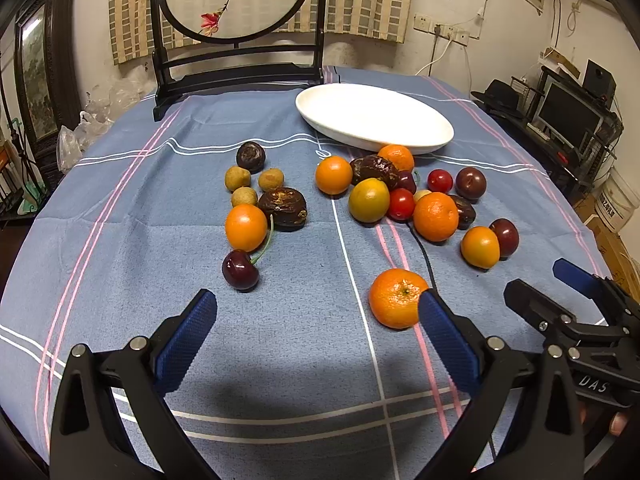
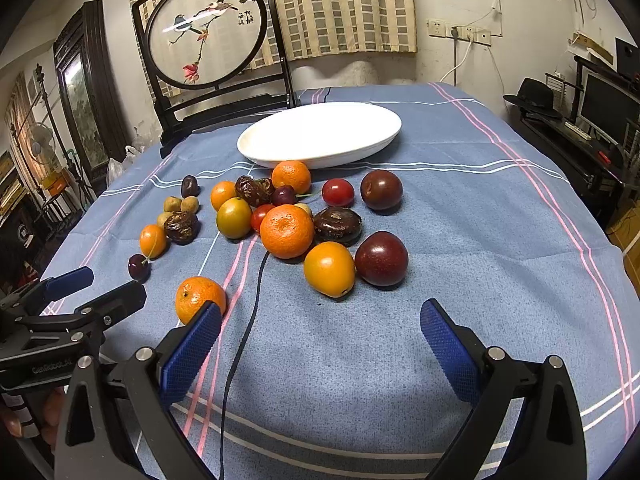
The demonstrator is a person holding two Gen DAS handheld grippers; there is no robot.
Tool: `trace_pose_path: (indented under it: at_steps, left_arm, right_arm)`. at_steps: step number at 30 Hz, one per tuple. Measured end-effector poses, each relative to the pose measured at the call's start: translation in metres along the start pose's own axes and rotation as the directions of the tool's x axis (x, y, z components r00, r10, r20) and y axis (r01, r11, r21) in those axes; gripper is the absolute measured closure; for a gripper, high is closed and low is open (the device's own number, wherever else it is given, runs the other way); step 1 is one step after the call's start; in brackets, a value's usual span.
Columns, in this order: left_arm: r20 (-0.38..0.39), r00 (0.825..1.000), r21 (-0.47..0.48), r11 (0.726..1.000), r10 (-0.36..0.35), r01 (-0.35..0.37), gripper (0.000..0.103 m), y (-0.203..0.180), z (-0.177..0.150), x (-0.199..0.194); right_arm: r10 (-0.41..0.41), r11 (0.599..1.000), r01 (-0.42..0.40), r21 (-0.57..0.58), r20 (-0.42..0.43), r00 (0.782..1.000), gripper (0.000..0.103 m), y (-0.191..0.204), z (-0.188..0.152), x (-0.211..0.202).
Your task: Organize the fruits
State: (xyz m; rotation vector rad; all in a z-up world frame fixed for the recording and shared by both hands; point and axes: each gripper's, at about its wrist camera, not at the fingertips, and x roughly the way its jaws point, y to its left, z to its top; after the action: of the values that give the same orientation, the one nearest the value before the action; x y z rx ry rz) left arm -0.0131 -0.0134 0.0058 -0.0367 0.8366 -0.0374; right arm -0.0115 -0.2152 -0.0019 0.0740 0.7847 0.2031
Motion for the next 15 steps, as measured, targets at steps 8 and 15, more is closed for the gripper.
trace_pose_path:
  at_steps: [8,15]
  left_arm:
    - [0.003,1.000,0.001,1.000,-0.005,0.005,0.004,-0.0007,-0.0005,-0.0008]
    - [0.001,1.000,0.000,1.000,-0.005,0.005,0.004,-0.0010,-0.0011,-0.0006]
  right_arm:
    - [0.000,1.000,0.000,0.000,0.000,1.000,0.003,0.0005,0.0000,0.0006]
    - [0.000,1.000,0.000,0.000,-0.002,1.000,0.003,0.0003,-0.0001,0.0005]
